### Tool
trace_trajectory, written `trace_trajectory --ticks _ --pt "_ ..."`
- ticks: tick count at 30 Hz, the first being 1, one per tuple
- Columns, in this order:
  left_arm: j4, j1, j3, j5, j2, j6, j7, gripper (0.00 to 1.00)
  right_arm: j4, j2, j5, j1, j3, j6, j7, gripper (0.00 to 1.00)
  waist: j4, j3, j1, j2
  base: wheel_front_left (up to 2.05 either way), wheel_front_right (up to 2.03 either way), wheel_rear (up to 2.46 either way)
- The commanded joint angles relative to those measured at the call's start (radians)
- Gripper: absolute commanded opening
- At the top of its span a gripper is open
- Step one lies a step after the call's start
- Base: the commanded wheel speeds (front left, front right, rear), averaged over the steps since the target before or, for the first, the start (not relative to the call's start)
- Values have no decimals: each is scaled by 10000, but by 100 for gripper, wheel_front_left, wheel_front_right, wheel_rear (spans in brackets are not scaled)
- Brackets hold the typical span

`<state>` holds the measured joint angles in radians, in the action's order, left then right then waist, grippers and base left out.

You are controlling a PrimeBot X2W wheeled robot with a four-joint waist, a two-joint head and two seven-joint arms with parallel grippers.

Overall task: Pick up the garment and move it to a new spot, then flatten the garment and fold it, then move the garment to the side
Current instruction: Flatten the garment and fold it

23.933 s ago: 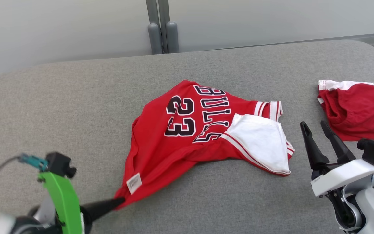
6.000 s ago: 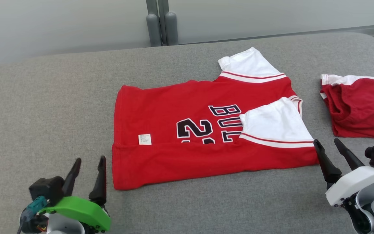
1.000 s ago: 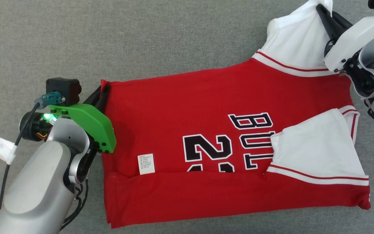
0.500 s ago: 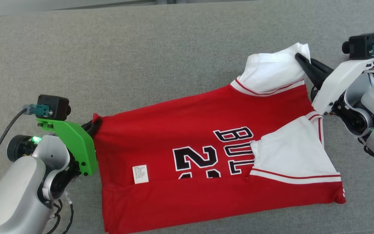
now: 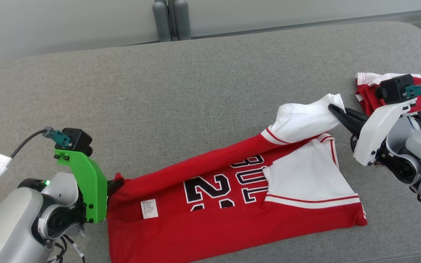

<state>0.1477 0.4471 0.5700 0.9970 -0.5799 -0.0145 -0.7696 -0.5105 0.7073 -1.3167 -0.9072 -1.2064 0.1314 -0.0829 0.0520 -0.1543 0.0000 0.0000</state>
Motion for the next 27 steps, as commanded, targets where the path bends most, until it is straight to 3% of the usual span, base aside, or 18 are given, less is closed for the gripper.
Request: trace_trajectory --ticks 1,10,26,27 --pt "40 -79 9 114 -62 -39 -135 0 74 65 -104 132 -79 -14 86 0 62 128 0 0 0 0 0" --pt "773 284 455 528 73 -300 -1323 0 631 458 -539 503 -542 -16 1528 0 88 323 0 0 0 0 0" --pt "1364 -166 706 840 307 -499 -1424 2 697 539 -782 1310 -720 -14 3038 0 84 558 0 0 0 0 0" --pt "1391 -224 730 890 303 -511 -1449 28 642 524 -812 1351 -723 -14 3095 27 77 593 0 0 0 0 0"
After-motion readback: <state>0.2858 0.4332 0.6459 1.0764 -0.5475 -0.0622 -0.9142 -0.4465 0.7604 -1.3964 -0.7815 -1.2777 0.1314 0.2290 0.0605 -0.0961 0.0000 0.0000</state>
